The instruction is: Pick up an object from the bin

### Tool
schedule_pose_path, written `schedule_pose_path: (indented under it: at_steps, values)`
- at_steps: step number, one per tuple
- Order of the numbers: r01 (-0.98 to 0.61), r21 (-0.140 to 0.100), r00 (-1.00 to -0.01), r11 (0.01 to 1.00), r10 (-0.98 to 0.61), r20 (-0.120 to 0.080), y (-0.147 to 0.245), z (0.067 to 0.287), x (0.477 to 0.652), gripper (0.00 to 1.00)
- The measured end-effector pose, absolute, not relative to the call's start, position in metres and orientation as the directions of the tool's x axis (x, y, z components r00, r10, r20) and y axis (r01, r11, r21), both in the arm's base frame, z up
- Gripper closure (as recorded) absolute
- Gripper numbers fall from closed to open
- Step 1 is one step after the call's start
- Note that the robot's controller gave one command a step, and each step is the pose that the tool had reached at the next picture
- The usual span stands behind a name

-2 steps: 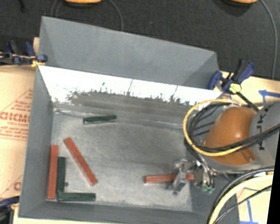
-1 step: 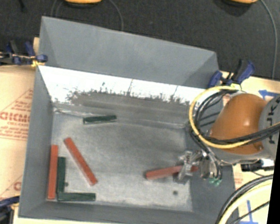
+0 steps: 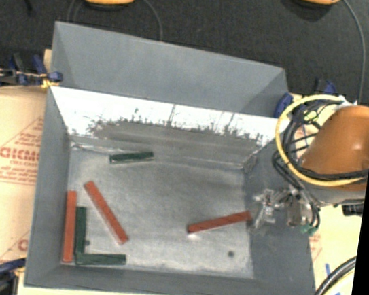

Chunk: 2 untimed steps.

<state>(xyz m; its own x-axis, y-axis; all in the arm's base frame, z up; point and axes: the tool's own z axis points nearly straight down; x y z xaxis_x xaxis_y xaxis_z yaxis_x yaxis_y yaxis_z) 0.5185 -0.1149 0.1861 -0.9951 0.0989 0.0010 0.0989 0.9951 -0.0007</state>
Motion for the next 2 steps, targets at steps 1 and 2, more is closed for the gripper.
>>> schedule_pose_path:
  at_steps: [1, 2]
  values:
    - [0.235, 0.001, -0.972, 0.972, 0.235, -0.003, -0.115, 0.223, 0.49, 1.0]
    - [0.185, -0.001, -0.983, 0.983, 0.185, -0.003, -0.12, 0.26, 0.5, 1.0]
